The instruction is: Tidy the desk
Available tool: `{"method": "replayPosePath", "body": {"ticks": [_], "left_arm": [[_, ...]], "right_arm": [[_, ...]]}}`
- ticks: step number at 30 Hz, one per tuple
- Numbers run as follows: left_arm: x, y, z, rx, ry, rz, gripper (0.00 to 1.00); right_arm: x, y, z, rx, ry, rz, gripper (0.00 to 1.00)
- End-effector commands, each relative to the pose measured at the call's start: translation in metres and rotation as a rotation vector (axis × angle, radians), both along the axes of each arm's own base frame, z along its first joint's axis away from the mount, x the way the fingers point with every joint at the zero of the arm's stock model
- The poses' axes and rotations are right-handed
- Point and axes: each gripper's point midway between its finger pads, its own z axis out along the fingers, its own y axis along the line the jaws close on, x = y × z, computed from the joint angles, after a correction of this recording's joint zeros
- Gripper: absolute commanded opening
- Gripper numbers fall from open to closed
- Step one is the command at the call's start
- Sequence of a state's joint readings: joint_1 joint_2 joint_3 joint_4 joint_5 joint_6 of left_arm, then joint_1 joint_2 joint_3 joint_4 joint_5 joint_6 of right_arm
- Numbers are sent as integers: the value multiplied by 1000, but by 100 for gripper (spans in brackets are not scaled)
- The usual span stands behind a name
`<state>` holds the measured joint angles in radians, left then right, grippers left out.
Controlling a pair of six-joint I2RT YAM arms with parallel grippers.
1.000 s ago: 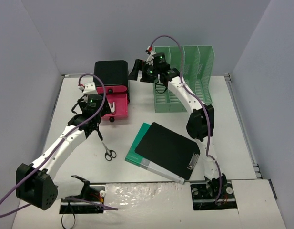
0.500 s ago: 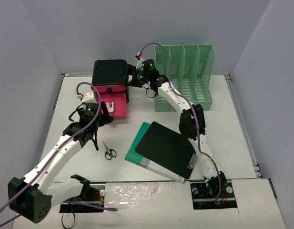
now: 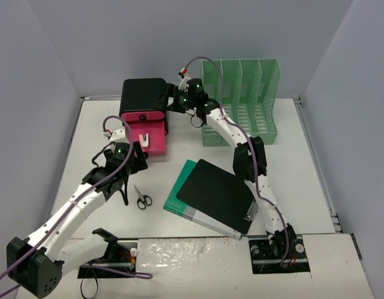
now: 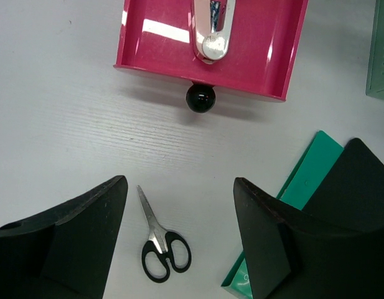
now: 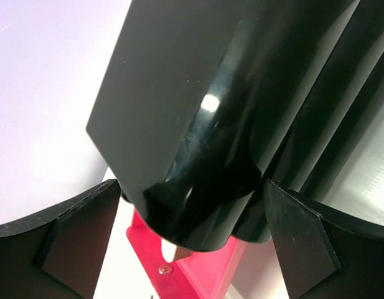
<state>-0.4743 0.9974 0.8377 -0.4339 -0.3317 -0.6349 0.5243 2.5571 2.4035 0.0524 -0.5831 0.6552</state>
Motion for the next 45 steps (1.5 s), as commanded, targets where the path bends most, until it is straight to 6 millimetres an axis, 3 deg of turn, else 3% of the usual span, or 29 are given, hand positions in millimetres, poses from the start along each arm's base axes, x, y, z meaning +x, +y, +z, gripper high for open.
{"method": "replayPosePath", "body": {"ticks": [1, 8, 19, 22, 38, 45], "left_arm": [[1, -8, 3, -67, -27, 10, 66], [5, -18, -24, -124, -18, 11, 66], [45, -34, -51, -83, -47, -28, 66], [64, -40, -50, -77, -83, -37, 66], [118, -43, -63, 30, -130, -46, 66], [135, -39, -59, 38, -151, -35, 65]], "right_arm": [[15, 2, 44, 82, -128, -12, 93], [14, 2, 37, 66, -132, -8, 93], [13, 0, 20, 44, -106, 0, 91], [12, 0, 20, 46, -106, 4, 91], [18, -9, 12, 42, -89, 6, 91], [18, -11, 5, 35, -71, 14, 81]]}}
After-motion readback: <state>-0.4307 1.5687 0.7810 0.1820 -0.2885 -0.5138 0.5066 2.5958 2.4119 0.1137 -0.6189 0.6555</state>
